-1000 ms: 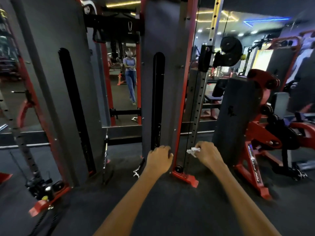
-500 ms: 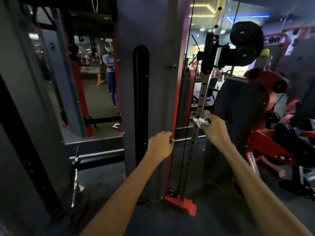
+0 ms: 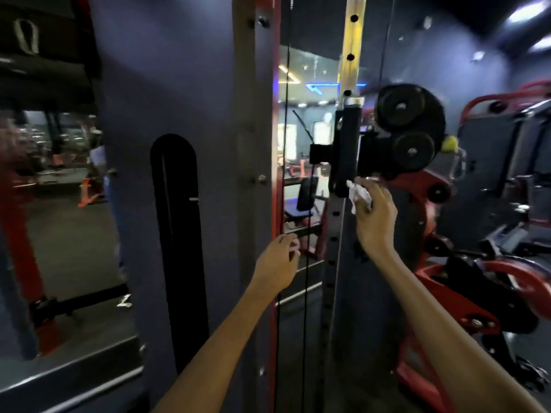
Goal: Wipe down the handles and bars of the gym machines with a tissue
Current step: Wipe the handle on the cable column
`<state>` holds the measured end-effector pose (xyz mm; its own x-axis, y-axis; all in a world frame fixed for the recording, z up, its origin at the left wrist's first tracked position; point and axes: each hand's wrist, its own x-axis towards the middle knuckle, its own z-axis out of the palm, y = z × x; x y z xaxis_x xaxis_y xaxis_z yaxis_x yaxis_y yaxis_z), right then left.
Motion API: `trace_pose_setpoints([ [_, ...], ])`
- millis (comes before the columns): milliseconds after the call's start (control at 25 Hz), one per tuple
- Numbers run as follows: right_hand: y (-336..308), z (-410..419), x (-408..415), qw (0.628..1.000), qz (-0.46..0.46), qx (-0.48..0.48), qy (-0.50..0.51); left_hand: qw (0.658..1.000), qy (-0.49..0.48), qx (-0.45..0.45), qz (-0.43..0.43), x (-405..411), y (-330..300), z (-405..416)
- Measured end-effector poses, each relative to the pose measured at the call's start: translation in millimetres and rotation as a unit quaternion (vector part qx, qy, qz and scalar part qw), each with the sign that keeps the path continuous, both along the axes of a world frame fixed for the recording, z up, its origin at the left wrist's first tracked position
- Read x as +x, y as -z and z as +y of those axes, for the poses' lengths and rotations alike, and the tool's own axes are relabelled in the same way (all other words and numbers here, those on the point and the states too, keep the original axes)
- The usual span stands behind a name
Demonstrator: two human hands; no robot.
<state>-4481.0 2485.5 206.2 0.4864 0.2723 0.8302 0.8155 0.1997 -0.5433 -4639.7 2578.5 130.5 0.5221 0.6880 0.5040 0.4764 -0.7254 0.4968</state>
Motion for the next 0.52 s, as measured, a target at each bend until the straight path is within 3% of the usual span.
trace_pose_setpoints([
  [160,-29.9,40.0,23.3,0.99,-0.034,0.095,0.094,0.983,0.128,0.057,-0.118,77.0,-35.1,88.3],
  [320,-74.7,52.8,28.4,0.966,-0.062,0.164,0.188,0.932,0.222,0.132,-0.255,134.2,-94.2,126.1],
  [440,-118.8,55.2,23.5,0.927,-0.146,0.192,0.287,0.9,0.271,0.171,-0.294,172.6,-150.8,142.3],
  [520,-147.3,58.7,16.3,0.905,-0.222,0.161,0.325,0.889,0.29,0.199,-0.294,198.1,-172.3,154.3],
])
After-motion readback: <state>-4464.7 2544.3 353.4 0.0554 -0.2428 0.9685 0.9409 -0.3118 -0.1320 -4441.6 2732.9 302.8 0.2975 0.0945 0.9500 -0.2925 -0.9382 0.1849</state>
